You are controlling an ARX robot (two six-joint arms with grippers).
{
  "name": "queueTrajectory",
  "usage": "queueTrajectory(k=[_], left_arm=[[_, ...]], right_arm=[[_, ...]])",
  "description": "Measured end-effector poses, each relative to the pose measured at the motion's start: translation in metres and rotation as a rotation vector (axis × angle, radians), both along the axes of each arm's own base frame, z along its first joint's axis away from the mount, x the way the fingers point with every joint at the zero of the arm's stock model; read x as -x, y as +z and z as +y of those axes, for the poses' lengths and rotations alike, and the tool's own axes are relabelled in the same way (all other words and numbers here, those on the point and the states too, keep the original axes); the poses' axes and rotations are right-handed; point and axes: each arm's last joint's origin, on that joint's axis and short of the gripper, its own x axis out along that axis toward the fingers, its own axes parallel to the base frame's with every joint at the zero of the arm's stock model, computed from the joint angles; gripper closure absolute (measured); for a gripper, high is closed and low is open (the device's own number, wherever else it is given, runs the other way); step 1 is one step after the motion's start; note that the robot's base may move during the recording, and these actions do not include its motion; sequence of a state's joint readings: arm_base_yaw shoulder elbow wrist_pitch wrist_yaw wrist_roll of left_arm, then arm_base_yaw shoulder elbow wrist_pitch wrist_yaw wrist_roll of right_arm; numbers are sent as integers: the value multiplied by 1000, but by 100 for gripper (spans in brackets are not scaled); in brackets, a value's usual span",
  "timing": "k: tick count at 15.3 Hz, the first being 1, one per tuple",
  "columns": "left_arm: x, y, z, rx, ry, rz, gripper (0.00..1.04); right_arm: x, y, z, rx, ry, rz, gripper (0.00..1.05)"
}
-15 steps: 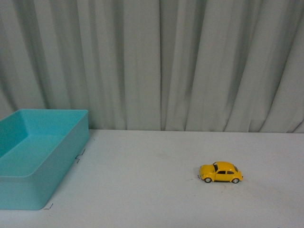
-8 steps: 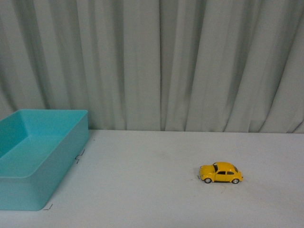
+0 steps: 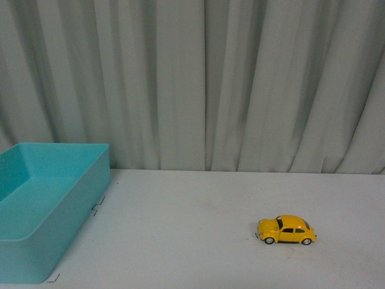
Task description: Wind up and store yellow beetle toy
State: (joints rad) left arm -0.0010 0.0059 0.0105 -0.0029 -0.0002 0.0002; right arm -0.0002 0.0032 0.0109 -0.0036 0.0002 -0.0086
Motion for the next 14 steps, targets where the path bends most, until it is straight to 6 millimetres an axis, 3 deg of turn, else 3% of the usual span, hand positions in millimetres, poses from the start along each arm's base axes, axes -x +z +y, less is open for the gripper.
queueTrajectory(k=[14], left_arm=[[0, 0, 0, 0, 0, 0, 7]], right_arm=[[0, 0, 0, 0, 0, 0, 7]])
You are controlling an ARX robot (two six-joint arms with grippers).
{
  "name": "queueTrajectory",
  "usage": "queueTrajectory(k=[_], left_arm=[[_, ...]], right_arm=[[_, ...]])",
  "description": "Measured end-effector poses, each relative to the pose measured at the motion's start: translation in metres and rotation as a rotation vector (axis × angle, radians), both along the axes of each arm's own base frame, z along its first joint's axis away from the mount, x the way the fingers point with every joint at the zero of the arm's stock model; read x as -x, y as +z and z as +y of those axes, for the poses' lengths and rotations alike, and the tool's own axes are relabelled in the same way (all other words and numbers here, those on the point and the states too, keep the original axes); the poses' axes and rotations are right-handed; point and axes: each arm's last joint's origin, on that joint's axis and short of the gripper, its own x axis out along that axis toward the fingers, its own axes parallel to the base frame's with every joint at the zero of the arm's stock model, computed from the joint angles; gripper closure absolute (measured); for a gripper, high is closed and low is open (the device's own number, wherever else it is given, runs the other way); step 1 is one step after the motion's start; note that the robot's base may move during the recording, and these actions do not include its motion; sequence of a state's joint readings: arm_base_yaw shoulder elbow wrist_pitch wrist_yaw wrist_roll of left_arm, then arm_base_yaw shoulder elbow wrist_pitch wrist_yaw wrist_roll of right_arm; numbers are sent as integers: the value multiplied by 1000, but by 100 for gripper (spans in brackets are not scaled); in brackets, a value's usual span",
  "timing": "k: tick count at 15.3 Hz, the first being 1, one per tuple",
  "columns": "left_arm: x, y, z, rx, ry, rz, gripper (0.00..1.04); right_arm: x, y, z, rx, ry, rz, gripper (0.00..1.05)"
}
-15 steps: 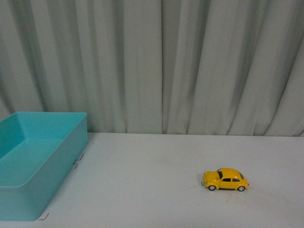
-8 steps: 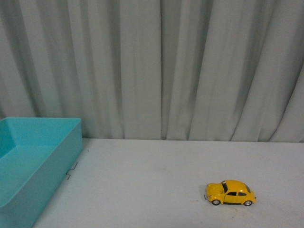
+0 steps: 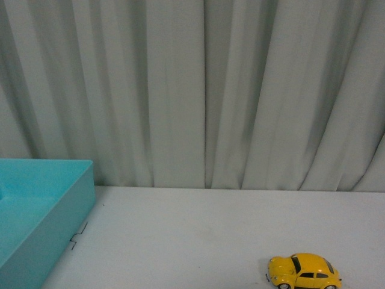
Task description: Wind up and store yellow beetle toy
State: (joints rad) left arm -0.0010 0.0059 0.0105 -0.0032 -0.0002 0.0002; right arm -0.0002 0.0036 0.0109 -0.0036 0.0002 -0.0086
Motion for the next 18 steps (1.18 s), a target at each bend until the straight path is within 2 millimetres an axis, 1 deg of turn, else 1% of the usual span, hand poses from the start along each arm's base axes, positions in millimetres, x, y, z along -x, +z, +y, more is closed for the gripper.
queueTrajectory(k=[10, 11, 12, 13, 14, 15, 16, 17, 18], left_arm=[[0, 0, 0, 0, 0, 0, 7], [0, 0, 0, 0, 0, 0, 7], [0, 0, 0, 0, -1, 0, 7], [0, 0, 0, 0, 0, 0, 7], [0, 0, 0, 0, 0, 0, 7], [0, 0, 0, 0, 1, 1, 7], [0, 0, 0, 0, 0, 0, 7], [0, 0, 0, 0, 0, 0, 7], [0, 0, 0, 0, 0, 0, 7]], right_arm=[[0, 0, 0, 0, 0, 0, 7], [-1, 1, -1, -19, 33, -13, 7], [-8, 9, -9, -46, 89, -69, 7], [-20, 8, -23, -56, 78, -43, 7], [-39, 10, -40, -65, 88, -36, 7], [-62, 24, -52, -47, 79, -75, 7], [-99, 36, -62, -26, 101, -109, 7], [-123, 33, -67, -27, 112, -75, 7], [-145, 22, -67, -36, 138, -23, 7]])
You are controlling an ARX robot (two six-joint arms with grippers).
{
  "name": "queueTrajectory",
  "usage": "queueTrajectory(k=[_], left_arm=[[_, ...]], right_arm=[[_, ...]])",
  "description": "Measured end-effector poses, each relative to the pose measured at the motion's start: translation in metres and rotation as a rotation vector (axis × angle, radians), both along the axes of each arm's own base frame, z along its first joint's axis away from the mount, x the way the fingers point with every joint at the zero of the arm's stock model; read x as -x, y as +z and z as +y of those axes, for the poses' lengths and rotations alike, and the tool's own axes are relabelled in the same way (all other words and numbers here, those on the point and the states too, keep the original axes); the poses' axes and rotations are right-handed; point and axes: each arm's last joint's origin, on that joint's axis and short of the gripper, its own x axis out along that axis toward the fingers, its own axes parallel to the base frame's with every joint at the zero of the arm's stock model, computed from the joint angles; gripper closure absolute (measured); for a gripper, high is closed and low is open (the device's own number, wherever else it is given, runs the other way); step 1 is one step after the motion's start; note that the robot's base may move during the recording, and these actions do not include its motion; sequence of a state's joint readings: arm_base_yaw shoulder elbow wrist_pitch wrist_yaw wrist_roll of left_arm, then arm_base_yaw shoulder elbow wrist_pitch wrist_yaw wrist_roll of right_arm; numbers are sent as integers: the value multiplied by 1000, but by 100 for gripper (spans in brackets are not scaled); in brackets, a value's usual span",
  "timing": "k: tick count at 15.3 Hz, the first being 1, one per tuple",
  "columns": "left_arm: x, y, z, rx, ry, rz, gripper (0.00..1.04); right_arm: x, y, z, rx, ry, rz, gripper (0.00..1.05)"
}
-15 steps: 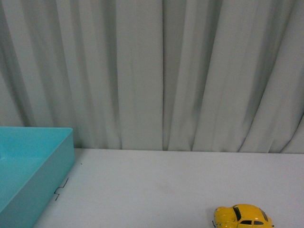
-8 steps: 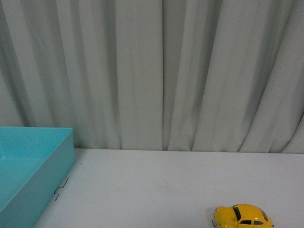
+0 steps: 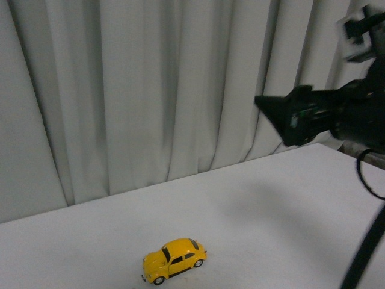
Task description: Wind up and store yellow beetle toy
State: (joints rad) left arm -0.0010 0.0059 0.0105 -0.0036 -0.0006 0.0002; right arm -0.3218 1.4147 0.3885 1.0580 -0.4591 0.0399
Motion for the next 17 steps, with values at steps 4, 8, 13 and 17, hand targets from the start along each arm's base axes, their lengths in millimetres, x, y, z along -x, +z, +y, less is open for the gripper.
queueTrajectory(k=[4, 8, 13, 17], left_arm=[[0, 0, 0, 0, 0, 0, 7], [0, 0, 0, 0, 0, 0, 7], [0, 0, 0, 0, 0, 0, 7], [0, 0, 0, 0, 0, 0, 7]], right_arm=[[-101, -44, 14, 100, 251, 212, 7], [-120, -67, 24, 166, 396, 302, 7], [-152, -96, 36, 428, 778, 410, 7], [-157, -114, 56, 633, 1074, 501, 7]])
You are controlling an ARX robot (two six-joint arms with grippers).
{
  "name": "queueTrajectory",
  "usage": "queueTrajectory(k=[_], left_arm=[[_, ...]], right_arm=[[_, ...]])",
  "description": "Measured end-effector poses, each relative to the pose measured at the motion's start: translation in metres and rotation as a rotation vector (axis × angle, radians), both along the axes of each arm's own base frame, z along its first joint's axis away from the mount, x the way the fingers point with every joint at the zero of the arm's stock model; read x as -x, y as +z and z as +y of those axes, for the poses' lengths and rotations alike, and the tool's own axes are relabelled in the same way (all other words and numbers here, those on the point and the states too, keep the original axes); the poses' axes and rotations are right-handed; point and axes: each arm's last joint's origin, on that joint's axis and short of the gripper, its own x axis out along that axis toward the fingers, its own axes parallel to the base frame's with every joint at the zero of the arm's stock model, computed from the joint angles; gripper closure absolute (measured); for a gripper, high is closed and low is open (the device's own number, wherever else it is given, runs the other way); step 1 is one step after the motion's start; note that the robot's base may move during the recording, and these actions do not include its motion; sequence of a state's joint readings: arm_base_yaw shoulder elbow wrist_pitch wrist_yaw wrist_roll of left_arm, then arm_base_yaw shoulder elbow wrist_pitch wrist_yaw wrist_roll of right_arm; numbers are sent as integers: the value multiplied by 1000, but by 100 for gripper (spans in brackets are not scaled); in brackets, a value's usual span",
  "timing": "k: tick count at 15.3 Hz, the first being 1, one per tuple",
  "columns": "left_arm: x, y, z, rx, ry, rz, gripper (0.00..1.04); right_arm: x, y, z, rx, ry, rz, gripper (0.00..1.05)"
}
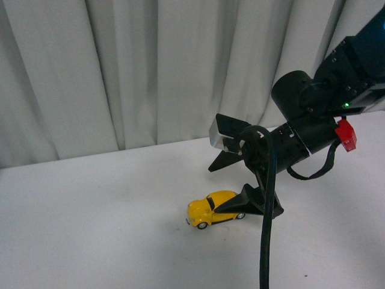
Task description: Wind up and store yellow beetle toy
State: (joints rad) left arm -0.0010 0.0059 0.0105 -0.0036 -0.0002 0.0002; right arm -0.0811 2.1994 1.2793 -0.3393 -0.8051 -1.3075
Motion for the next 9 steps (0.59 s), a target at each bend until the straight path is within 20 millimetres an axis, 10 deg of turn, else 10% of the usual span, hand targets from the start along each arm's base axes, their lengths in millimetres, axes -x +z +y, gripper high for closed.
queueTrajectory(k=[7, 9], left_arm=[[0, 0, 0, 0, 0, 0, 7], [0, 0, 0, 0, 0, 0, 7]], right_arm=[[-19, -20, 19, 138, 195, -10, 8], [-18, -22, 19, 166, 202, 27, 32]])
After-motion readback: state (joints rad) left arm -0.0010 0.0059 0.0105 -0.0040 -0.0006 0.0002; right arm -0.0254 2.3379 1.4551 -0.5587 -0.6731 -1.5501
